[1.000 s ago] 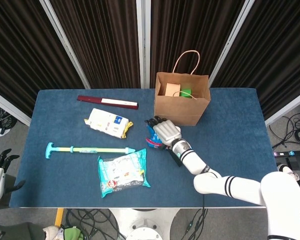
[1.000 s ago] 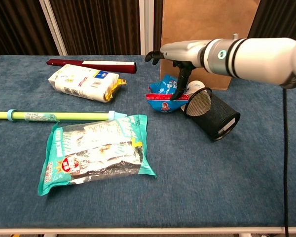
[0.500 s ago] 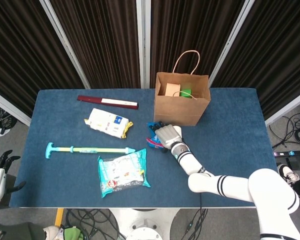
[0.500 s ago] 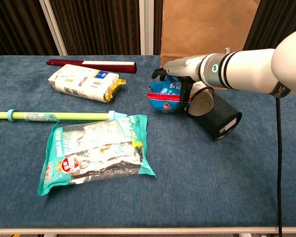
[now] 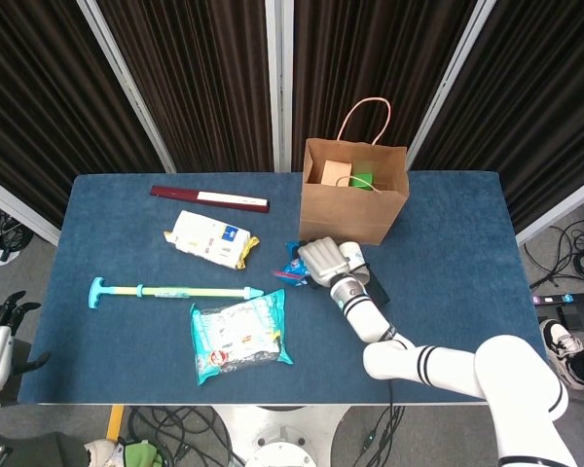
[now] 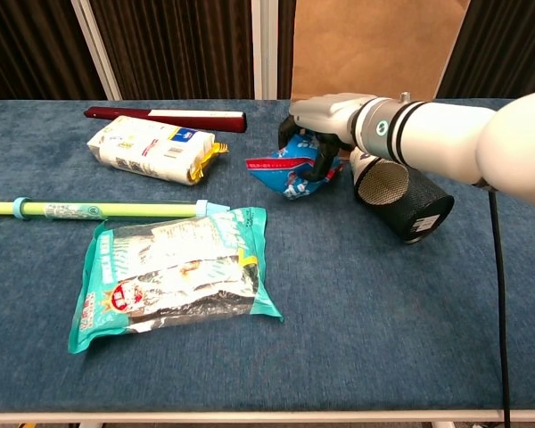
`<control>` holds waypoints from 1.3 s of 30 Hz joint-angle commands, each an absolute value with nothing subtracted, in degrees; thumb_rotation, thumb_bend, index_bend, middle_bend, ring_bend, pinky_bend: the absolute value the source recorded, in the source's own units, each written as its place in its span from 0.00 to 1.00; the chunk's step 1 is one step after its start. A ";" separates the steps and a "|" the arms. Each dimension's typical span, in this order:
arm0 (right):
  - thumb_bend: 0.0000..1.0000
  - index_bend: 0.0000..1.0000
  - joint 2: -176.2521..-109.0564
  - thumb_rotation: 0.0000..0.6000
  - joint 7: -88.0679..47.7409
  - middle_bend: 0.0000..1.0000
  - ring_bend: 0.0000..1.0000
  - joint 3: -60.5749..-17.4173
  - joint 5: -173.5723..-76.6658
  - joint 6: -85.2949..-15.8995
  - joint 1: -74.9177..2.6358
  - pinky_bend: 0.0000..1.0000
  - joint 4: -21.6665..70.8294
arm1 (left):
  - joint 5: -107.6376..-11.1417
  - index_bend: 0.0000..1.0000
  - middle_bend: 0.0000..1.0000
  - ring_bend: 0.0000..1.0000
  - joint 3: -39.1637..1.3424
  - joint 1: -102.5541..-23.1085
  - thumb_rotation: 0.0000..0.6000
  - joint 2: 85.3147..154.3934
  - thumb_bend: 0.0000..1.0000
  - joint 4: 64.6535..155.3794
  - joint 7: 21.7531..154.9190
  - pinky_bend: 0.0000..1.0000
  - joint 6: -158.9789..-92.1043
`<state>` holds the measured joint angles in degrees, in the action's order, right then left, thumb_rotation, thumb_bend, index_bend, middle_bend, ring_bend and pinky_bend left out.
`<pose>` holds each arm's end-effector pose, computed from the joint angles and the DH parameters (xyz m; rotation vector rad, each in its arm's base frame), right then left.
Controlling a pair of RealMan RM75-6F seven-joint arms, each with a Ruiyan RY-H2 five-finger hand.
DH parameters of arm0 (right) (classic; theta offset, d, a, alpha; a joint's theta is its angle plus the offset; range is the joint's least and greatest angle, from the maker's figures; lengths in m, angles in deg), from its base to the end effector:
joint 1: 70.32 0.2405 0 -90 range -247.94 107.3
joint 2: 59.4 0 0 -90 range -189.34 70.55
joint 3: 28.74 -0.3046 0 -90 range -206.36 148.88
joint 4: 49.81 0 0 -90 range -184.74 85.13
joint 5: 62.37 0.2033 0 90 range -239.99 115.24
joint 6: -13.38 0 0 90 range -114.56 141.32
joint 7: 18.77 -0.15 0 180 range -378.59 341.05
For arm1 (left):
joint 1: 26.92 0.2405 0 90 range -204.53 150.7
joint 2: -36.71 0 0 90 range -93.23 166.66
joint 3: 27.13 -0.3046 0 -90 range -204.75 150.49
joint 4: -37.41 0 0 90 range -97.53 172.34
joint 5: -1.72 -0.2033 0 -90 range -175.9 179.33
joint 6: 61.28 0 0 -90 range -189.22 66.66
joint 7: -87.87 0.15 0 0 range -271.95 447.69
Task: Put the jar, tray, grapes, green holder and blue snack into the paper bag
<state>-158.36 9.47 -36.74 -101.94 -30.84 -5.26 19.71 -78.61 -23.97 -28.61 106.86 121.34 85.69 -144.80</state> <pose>-0.0941 -0.4457 -0.0837 2.0228 -0.9155 0.7263 -0.3976 0.1704 0.1647 -1.2652 -0.9877 -0.8016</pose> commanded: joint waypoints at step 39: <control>0.50 0.54 -133.88 1.00 -17.04 0.43 0.34 -57.00 -116.12 -46.61 -18.30 0.69 34.34 | -78.56 0.32 0.24 0.23 -24.08 -29.15 1.00 106.82 0.10 121.49 85.65 0.23 -144.06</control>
